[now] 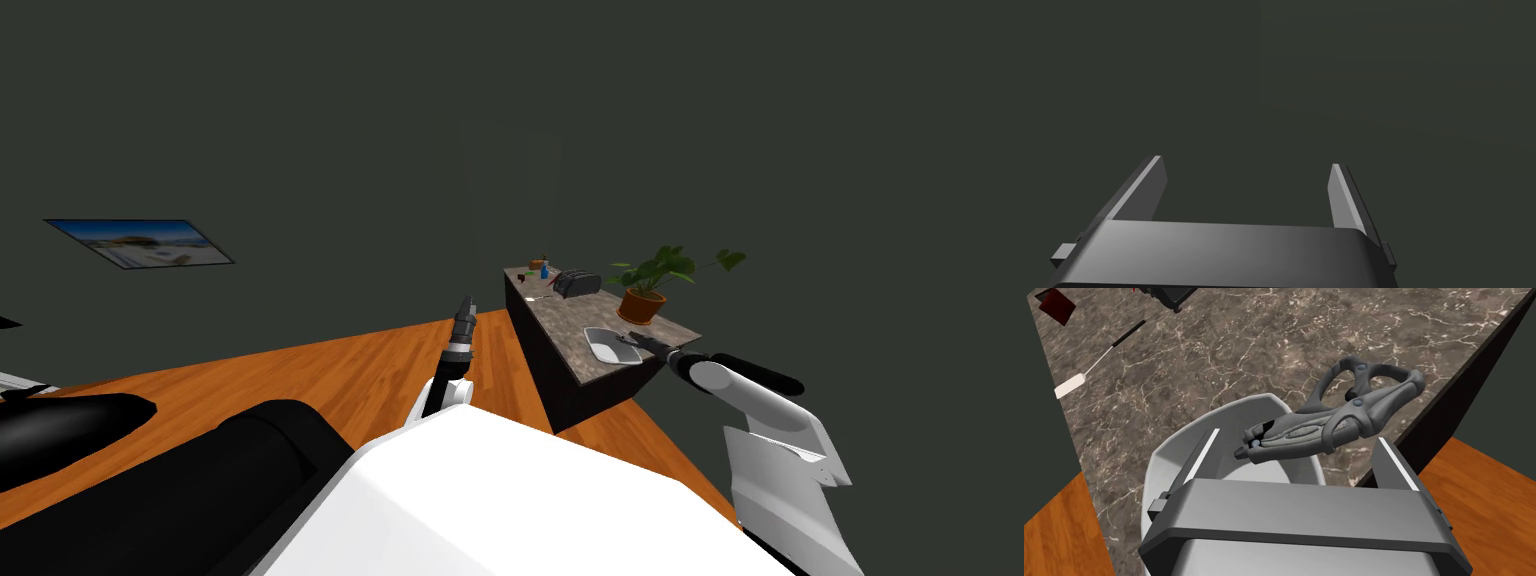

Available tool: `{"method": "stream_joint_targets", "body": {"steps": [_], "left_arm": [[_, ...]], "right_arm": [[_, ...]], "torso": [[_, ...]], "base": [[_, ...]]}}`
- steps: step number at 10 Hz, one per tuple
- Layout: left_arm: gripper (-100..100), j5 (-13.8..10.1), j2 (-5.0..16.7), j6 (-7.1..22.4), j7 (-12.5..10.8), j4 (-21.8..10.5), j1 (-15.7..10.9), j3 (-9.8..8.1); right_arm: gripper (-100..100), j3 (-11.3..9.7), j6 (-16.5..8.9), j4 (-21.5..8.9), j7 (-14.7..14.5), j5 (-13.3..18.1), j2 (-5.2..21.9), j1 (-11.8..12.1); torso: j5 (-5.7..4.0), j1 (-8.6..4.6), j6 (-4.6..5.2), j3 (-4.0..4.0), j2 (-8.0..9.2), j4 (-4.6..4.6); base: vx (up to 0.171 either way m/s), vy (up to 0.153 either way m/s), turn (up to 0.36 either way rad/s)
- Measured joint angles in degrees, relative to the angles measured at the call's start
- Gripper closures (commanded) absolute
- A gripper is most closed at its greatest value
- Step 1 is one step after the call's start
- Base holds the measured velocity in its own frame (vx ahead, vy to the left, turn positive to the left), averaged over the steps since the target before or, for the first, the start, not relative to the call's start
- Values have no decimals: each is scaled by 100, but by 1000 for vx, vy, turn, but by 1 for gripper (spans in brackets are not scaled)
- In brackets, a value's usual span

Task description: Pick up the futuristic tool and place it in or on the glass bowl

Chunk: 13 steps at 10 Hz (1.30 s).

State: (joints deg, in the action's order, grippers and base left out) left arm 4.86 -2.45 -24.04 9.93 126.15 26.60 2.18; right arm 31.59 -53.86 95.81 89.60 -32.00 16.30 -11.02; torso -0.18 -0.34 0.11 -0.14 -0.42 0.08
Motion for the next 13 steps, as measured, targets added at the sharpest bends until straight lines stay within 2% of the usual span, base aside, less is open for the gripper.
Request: {"method": "stream_joint_targets", "body": {"steps": [4, 12, 13], "left_arm": [[0, 0, 0, 0, 0, 0, 0, 0], [0, 0, 0, 0, 0, 0, 0, 0], [0, 0, 0, 0, 0, 0, 0, 0]], "right_arm": [[-100, 1, 94, -53, -573, 674, 22, -24], [-100, 116, -856, 767, -6, 636, 517, -66], [0, 119, -881, 778, 8, 633, 524, -66]], "torso": [[-2, -6, 1, 2, 4, 0], [0, 1, 0, 3, 6, 1], [-1, -2, 1, 2, 5, 0]], "base": [[-1, 2, 7], [-1, 11, 20], [0, 0, 0]]}}
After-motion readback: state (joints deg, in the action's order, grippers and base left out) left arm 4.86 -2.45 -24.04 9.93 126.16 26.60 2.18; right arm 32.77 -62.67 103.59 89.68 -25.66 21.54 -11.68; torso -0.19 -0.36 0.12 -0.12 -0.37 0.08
